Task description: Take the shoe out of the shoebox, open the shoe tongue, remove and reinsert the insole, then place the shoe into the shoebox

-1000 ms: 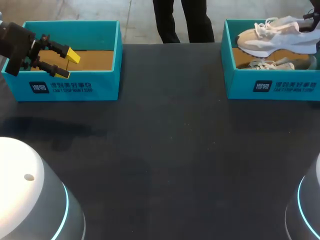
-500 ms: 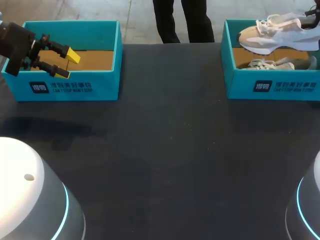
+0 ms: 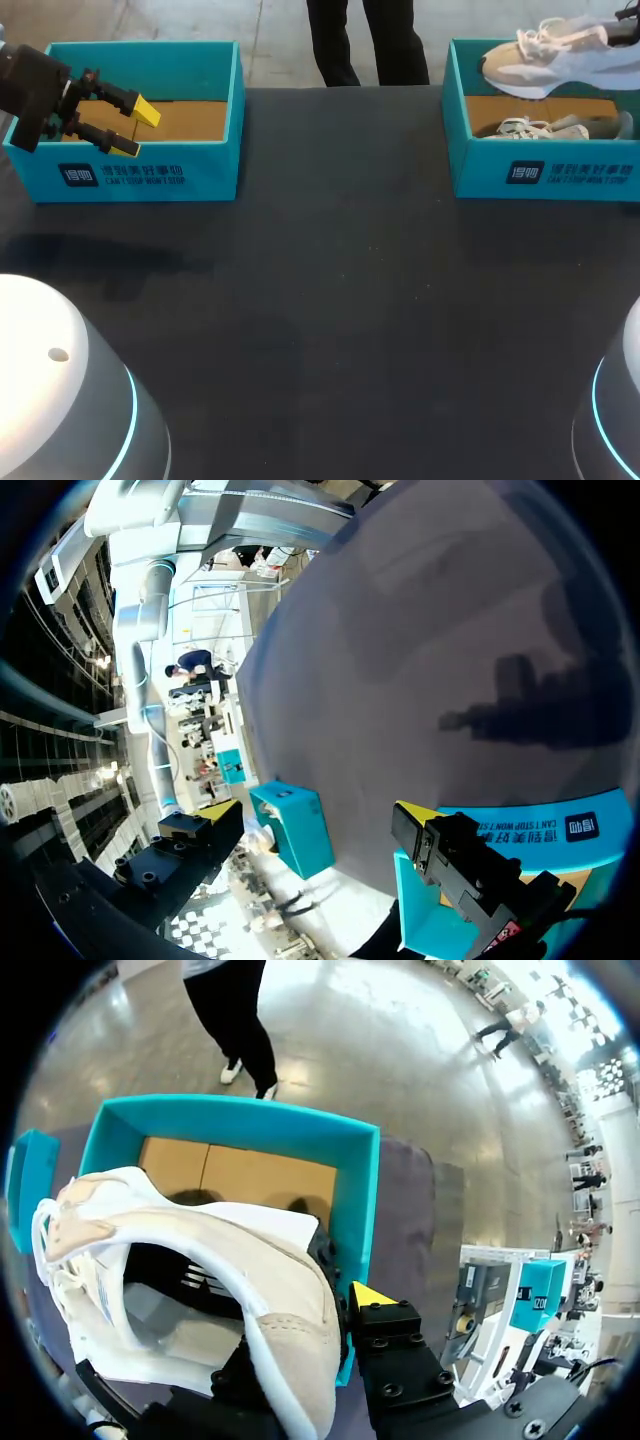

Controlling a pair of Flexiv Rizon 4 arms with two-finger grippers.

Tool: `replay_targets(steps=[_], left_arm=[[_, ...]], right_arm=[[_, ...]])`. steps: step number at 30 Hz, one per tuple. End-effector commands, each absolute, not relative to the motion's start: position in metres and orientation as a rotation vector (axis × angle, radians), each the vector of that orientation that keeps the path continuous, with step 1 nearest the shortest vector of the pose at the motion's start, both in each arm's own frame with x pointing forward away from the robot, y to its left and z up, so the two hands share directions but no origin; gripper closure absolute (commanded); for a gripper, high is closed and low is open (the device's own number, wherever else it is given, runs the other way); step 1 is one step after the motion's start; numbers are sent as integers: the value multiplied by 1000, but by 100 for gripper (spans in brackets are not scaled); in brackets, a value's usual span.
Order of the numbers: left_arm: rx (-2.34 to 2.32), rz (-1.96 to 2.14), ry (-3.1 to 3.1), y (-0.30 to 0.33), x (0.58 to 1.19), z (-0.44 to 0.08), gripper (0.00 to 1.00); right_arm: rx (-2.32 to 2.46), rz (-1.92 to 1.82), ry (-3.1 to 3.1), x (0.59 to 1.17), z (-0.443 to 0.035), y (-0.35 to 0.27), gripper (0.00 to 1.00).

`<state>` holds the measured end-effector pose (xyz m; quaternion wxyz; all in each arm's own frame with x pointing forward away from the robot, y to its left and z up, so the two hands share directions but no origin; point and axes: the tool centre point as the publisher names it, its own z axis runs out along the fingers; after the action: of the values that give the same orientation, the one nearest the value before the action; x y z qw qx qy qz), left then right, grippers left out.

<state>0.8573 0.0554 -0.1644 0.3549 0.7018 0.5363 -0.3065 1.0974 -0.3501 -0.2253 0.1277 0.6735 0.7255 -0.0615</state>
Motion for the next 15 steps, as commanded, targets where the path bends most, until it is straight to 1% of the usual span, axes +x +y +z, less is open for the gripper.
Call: replay_targets(steps=[1,15], left_arm=[[1815,-789,1387,55,857,-164,0],[1815,-789,1387,55,857,-164,0]], right_arm=[[1965,-187,2120,1104,-223,-349,100],[1970,-186,2130,1119,-231,-351,100]])
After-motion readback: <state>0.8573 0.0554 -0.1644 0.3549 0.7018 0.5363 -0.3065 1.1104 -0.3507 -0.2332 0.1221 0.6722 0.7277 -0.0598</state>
